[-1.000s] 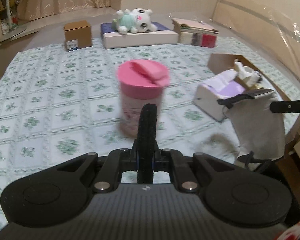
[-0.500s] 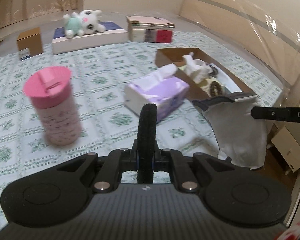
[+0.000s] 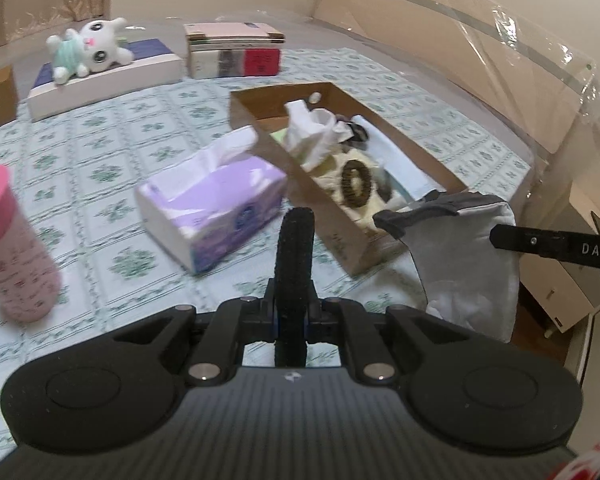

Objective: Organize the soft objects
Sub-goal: 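Carry the eye mask in the left gripper and grey bag in the right to the box, then lower the grey bag into the box with the right gripper while the left lowers the eye mask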

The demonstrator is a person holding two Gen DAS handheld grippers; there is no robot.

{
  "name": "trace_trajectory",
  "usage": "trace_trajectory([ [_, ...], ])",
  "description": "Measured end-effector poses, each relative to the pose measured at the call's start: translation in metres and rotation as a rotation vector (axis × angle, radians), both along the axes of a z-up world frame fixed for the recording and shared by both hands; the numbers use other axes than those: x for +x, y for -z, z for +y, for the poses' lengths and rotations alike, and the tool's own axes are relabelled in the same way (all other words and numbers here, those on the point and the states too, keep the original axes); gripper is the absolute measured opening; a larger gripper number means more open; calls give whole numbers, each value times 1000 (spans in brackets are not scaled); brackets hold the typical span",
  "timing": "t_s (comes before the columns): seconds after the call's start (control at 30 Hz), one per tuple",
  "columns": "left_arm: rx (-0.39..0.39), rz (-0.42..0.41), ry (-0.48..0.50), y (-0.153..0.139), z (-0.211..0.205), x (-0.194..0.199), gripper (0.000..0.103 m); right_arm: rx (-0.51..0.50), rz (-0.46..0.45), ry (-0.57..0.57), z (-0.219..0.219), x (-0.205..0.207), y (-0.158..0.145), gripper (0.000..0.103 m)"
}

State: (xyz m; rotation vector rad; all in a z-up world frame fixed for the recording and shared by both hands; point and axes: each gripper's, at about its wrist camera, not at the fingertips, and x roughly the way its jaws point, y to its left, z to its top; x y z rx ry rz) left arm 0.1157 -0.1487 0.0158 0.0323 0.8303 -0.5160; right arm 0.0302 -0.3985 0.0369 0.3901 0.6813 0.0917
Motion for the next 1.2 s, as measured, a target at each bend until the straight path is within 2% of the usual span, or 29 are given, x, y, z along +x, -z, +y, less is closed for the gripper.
trace_trajectory([
  [0.47,8,-2,78,-3,-49,13,9,-28,-22,59,-34,0,-8,3],
  [0.67,1,-17,98,-9,-67,28,9,-44,-57,67,-48,10,-23,3],
  [0.93,-15,-46,124,-20,-94,60,9,-118,-88,33,-64,44,-43,3],
  [1.2,-18,-70,108,-31,-111,118,9,-156,-115,-34,-71,102,-56,3],
])
